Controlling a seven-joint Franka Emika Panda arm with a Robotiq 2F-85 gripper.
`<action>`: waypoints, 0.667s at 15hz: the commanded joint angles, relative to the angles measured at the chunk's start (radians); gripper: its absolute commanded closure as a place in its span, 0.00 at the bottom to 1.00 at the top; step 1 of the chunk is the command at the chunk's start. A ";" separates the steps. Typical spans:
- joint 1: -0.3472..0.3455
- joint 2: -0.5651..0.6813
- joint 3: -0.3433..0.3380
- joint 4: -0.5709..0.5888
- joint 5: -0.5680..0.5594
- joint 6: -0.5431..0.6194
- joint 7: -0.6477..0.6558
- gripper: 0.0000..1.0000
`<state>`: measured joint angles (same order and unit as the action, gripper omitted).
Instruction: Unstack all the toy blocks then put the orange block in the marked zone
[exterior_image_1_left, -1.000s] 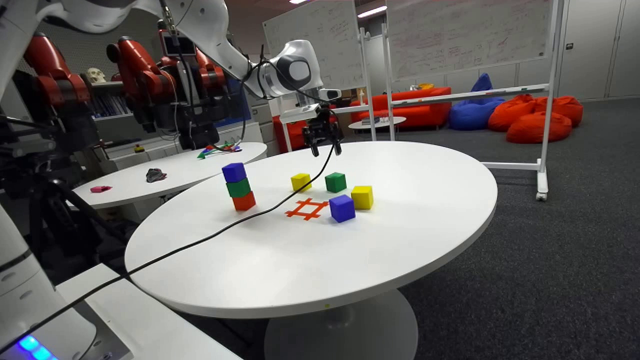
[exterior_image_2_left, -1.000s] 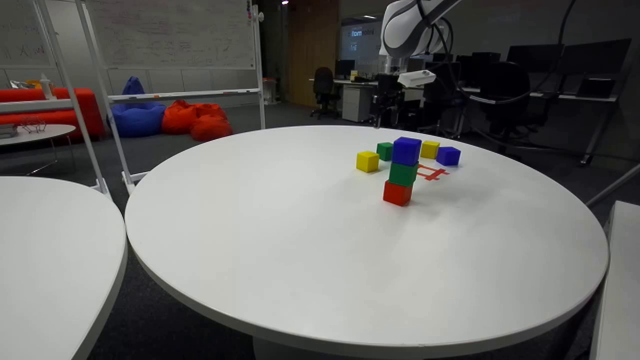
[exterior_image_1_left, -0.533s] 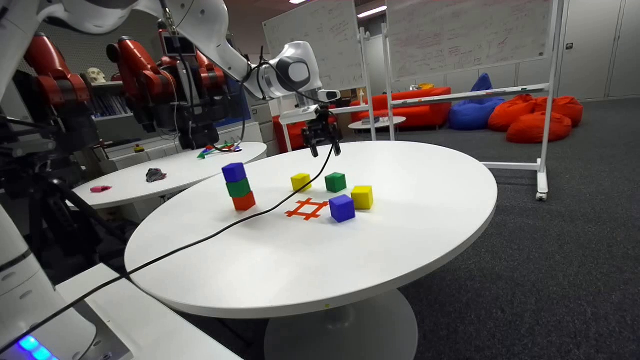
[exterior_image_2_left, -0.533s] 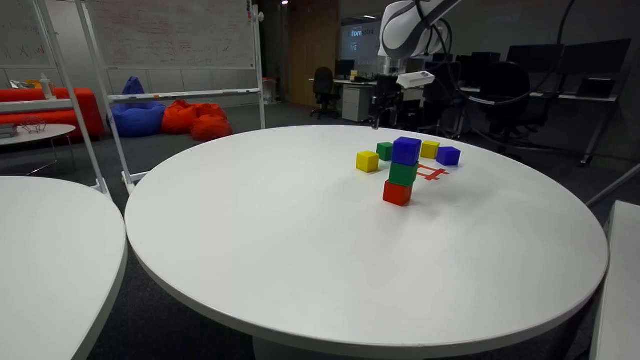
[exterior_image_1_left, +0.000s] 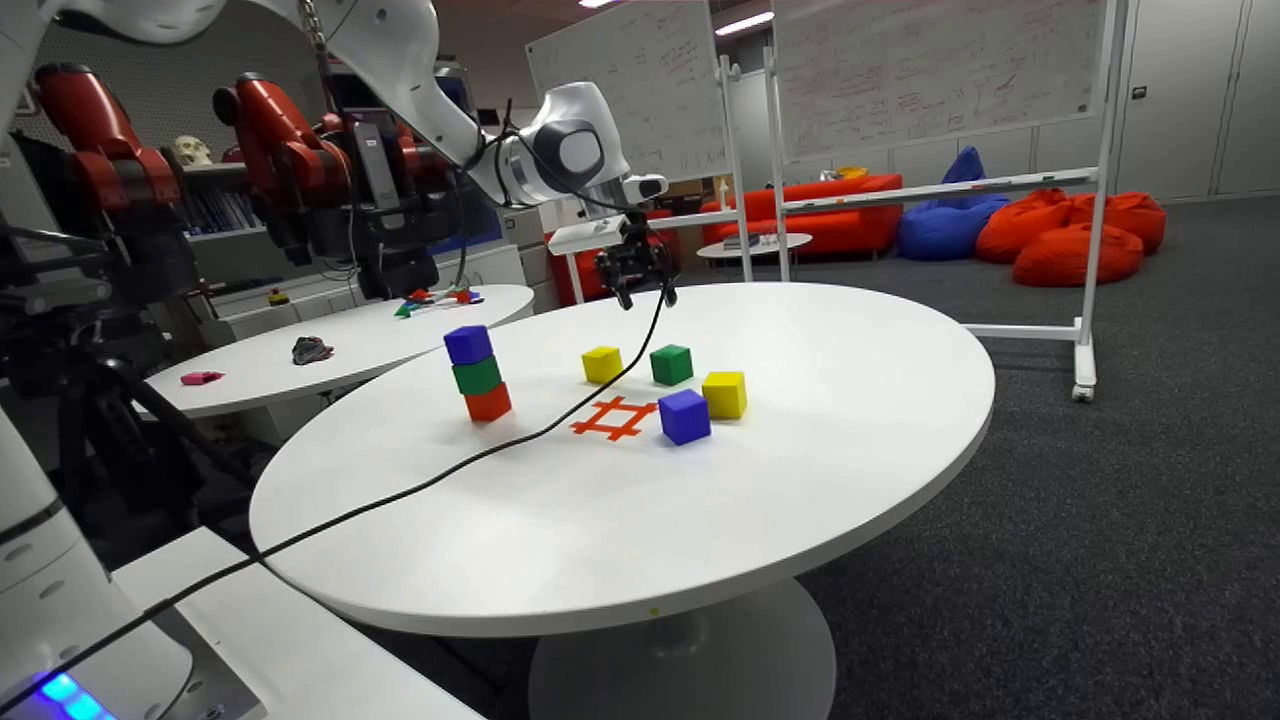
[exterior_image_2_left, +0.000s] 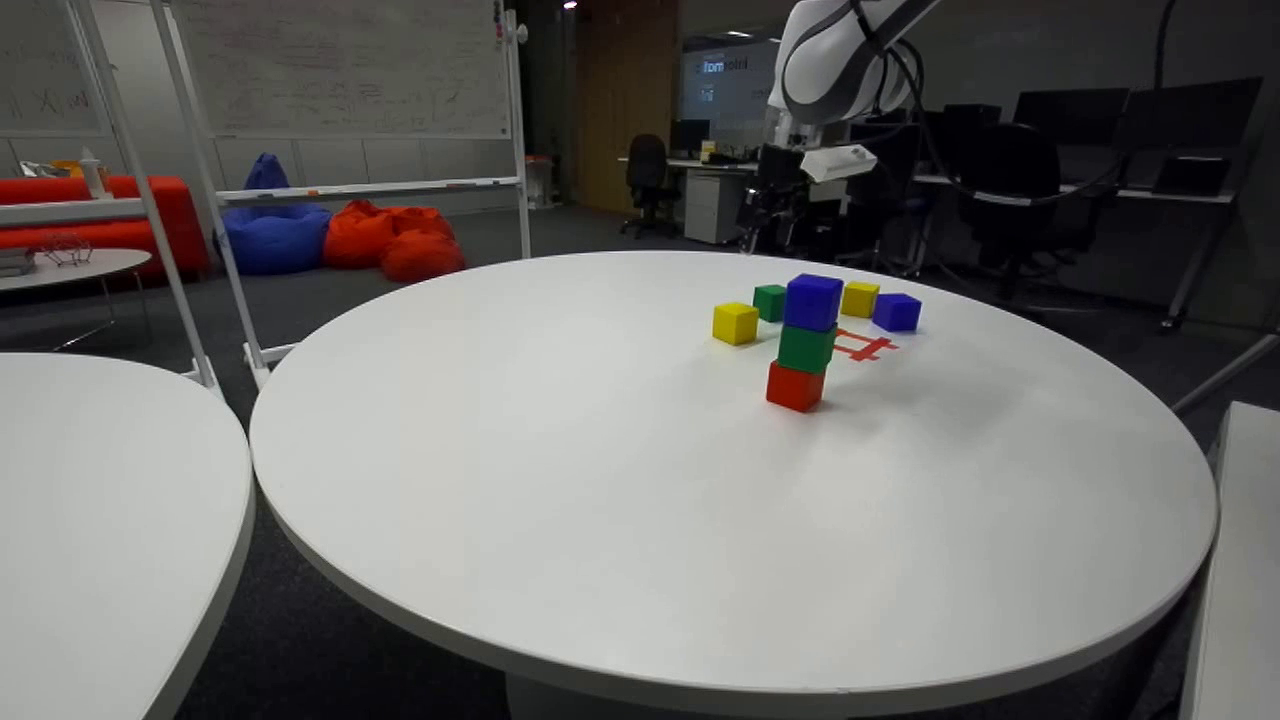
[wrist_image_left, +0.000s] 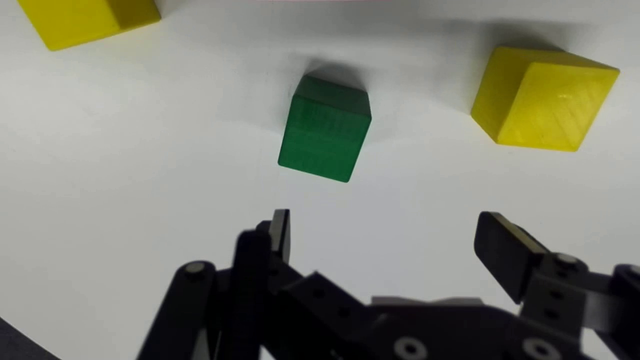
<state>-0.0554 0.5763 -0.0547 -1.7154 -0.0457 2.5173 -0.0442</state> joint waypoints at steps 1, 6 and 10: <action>0.026 -0.119 -0.021 -0.183 -0.030 0.101 0.038 0.00; 0.018 -0.105 -0.004 -0.184 -0.009 0.127 0.014 0.00; 0.021 -0.134 -0.009 -0.221 -0.012 0.134 0.015 0.00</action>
<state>-0.0292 0.4428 -0.0694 -1.9375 -0.0539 2.6532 -0.0320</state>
